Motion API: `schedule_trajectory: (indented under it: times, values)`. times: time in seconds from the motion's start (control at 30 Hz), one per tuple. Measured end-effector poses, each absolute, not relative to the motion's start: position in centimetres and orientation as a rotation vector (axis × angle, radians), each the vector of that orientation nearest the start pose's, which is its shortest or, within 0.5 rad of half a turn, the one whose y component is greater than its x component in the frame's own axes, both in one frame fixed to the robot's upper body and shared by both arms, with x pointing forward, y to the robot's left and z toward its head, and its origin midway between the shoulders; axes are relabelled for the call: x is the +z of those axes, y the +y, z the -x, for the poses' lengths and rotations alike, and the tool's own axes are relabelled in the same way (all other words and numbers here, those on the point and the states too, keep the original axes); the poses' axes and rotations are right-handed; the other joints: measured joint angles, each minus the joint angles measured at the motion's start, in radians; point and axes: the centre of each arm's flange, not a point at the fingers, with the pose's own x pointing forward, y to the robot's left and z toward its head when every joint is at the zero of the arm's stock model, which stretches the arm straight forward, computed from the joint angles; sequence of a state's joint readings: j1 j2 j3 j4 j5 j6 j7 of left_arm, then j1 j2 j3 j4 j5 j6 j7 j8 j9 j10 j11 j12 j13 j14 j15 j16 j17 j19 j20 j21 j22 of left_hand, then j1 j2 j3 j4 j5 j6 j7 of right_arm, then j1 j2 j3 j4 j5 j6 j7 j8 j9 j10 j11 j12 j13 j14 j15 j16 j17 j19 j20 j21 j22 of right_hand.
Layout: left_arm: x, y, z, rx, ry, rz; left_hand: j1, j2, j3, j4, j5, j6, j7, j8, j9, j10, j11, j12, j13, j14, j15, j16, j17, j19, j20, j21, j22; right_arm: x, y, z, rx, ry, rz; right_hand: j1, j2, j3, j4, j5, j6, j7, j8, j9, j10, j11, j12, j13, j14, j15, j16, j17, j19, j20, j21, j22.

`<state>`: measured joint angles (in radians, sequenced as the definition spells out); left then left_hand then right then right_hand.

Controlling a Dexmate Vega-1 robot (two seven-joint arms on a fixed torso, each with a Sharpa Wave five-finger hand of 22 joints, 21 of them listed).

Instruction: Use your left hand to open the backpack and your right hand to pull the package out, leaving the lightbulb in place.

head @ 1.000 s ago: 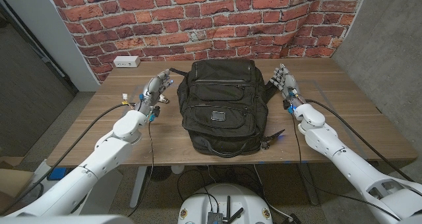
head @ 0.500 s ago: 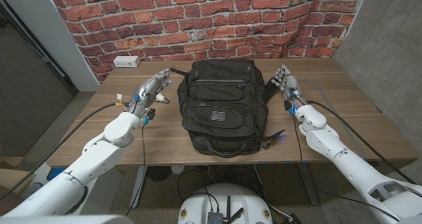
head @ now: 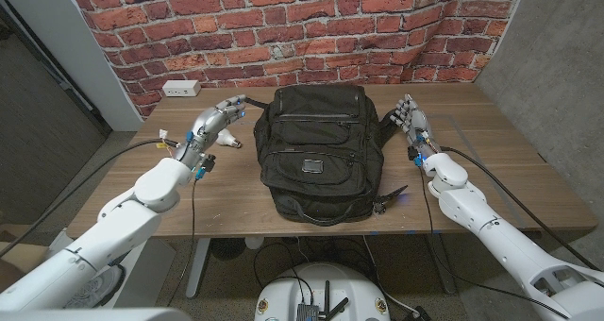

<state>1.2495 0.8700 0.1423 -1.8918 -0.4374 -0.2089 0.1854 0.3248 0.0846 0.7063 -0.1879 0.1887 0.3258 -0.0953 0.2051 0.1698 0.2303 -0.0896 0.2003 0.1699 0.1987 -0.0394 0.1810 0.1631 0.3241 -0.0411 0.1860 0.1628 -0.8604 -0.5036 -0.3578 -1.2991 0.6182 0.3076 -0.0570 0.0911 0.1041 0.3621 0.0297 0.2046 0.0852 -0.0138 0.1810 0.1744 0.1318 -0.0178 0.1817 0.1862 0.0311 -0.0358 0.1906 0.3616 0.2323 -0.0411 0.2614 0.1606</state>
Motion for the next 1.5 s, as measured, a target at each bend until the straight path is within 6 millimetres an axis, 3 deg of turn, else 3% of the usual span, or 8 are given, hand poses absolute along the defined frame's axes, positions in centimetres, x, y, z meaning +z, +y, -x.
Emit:
schedule_trajectory:
  times: [0.1,0.47,0.8,1.0,1.17,1.3,1.5]
  values:
    - [0.3,32.2,-51.1,-0.134,-0.726,-0.430,0.019,-0.009,-0.004,-0.004,0.000,0.016,-0.016,0.000,0.000,0.009,-0.005,0.000,0.000,0.013,0.001,0.000,0.000,0.000,0.000,0.000,0.000,-3.7,-30.1,-65.1,0.112,-0.595,-0.050,0.000,0.000,0.000,0.000,0.000,0.000,0.000,0.000,0.000,0.000,0.000,0.000,0.000,0.000,0.000,0.002,0.000,0.000,0.000,0.000,0.000]
    - [1.6,32.1,-49.7,-0.171,-0.728,-0.569,0.067,-0.036,-0.008,-0.008,0.000,0.024,-0.032,0.000,0.000,0.028,-0.016,0.000,0.000,0.032,0.000,0.000,0.000,0.011,0.000,0.000,0.000,-3.8,-29.8,-65.1,0.104,-0.594,-0.054,0.000,0.000,0.000,0.000,0.000,0.000,0.000,0.000,0.000,0.000,0.000,0.000,0.000,0.000,0.000,0.002,-0.005,0.005,0.005,-0.008,0.000]
    - [2.8,32.1,-48.5,-0.184,-0.741,-0.671,0.141,-0.088,-0.013,-0.012,0.000,0.022,-0.044,0.000,0.000,0.052,-0.034,0.000,0.000,0.057,0.000,0.000,0.000,0.023,-0.002,0.000,0.000,-3.7,-29.4,-65.2,0.099,-0.595,-0.049,0.000,0.000,0.003,0.003,0.000,0.000,0.000,0.000,0.000,0.000,0.000,0.000,0.000,0.000,0.000,0.002,-0.009,0.011,0.000,-0.008,0.000]
    - [3.1,31.8,-47.6,-0.193,-0.752,-0.766,0.205,-0.144,-0.022,-0.014,0.000,0.032,-0.064,0.000,0.002,0.070,-0.052,0.000,0.000,0.071,0.000,0.000,0.000,0.046,-0.002,0.000,0.000,-3.7,-28.8,-65.5,0.100,-0.592,-0.048,0.000,0.000,0.004,0.003,0.000,0.000,0.000,0.000,0.000,0.000,0.000,0.000,0.000,0.000,0.000,0.002,-0.009,0.011,0.000,-0.015,0.000]
    - [3.1,31.5,-46.9,-0.192,-0.762,-0.833,0.249,-0.178,-0.033,-0.011,0.000,0.032,-0.065,0.000,0.005,0.084,-0.056,0.000,0.000,0.084,-0.002,0.000,0.000,0.060,-0.001,0.000,0.000,-3.7,-28.5,-65.8,0.100,-0.590,-0.045,0.000,0.000,0.007,0.000,0.000,0.000,0.000,0.000,0.000,0.004,-0.004,0.000,0.000,0.000,0.000,0.002,-0.009,0.011,0.000,-0.015,0.000]
    - [3.1,31.2,-46.3,-0.193,-0.772,-0.850,0.284,-0.202,-0.042,-0.008,0.000,0.049,-0.049,0.000,0.005,0.099,-0.059,0.000,0.000,0.095,-0.002,0.000,0.000,0.070,-0.002,0.000,0.000,-3.6,-28.4,-65.8,0.100,-0.595,-0.041,0.000,0.000,0.007,0.000,0.000,0.000,0.000,0.000,0.000,0.004,-0.004,0.000,0.000,0.000,0.000,0.002,-0.012,0.011,0.000,-0.015,0.000]
    - [2.6,30.8,-45.5,-0.159,-0.801,-0.938,0.367,-0.225,-0.067,0.000,-0.004,0.118,-0.035,0.024,0.005,0.139,-0.078,0.000,0.000,0.125,-0.002,0.000,0.000,0.102,-0.005,0.000,0.000,-3.6,-28.2,-66.1,0.099,-0.596,-0.038,0.000,0.000,0.007,0.000,0.000,0.000,0.000,0.000,0.000,0.004,-0.004,0.000,0.000,0.000,0.000,0.006,-0.014,0.011,0.000,-0.015,0.000]
